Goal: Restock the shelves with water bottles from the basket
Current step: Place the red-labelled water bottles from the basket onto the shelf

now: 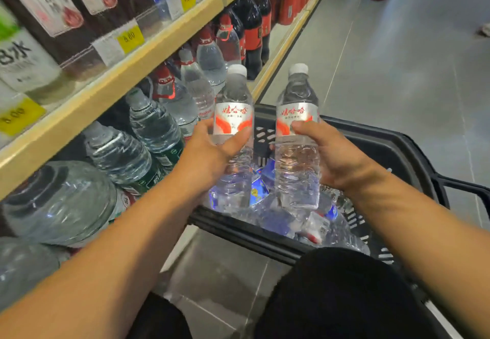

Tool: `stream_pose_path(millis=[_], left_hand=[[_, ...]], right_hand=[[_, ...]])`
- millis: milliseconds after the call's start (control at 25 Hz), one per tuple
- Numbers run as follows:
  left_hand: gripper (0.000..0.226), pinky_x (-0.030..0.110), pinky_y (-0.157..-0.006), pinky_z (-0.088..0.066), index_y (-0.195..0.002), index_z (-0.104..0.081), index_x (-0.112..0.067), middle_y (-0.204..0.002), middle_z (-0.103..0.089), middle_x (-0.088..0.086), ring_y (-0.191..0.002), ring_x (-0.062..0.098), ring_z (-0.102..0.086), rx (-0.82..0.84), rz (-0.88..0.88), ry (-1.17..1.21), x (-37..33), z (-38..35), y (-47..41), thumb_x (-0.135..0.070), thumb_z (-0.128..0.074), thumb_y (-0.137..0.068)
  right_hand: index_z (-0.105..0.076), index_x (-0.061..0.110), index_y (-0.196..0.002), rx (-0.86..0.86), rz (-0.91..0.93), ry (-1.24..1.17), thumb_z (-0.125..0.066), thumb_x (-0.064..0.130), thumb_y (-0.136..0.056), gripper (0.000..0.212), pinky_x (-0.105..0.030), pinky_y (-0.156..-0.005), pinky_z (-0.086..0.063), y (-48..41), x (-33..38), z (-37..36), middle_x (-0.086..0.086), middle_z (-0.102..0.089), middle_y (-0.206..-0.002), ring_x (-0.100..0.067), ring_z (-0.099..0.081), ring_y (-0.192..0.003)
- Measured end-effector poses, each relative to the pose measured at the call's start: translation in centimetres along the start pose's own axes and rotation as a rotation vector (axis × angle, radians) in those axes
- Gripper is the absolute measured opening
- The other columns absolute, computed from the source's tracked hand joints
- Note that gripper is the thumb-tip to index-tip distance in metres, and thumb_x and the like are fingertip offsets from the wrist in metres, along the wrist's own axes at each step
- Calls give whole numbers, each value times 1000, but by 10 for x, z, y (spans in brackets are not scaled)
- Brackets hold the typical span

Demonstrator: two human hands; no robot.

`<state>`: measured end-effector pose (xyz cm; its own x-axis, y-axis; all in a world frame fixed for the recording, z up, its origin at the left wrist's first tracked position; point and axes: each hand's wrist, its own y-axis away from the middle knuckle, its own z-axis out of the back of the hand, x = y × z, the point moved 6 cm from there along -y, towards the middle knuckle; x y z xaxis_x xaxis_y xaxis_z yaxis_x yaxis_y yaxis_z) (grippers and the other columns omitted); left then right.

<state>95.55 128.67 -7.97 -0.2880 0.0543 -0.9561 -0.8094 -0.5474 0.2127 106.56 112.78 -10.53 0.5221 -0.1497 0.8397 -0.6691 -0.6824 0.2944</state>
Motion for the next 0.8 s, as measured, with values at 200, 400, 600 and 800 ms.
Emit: stream_pose_path(millis=[200,400,600,800], left_hand=[[49,36,-72,-60,-121,-52,-25,-105,-67,-1,-90,25,-69,-135,-14,1,-21,67,42,-54,-62,-83],[34,29,-71,-52,-112,-55,-36,-98,-64,-18,-90,6,-64,-330,-73,55,-48,147,103,-55,-59,-84],[75,31,-74,-51,-116,-57,-35,-99,-69,-14,-85,2,-67,-526,-90,13,-53,222,181,-79,-59,-56],[65,15,-64,-49,-114,-57,-33,-92,-69,-14,-75,-5,-66,-674,-104,-7,-48,284,251,-72,-59,-62]], right_hand=[[-51,1,-128,126,-7,-20,-64,19,-78,55,-40,-69,-57,9,14,-81,-15,-66,-88,-27,-66,-72],[-68,4,-105,308,-117,-35,-72,14,-64,43,-37,-68,-57,31,9,-179,-15,-69,-88,-26,-68,-72],[-76,8,-96,593,-186,-23,-90,29,-39,62,-42,-75,-57,65,-18,-275,-15,-72,-93,-28,-70,-79],[-76,7,-95,761,-293,-18,-93,28,-35,65,-43,-75,-57,99,-56,-360,-14,-72,-85,-27,-71,-73]])
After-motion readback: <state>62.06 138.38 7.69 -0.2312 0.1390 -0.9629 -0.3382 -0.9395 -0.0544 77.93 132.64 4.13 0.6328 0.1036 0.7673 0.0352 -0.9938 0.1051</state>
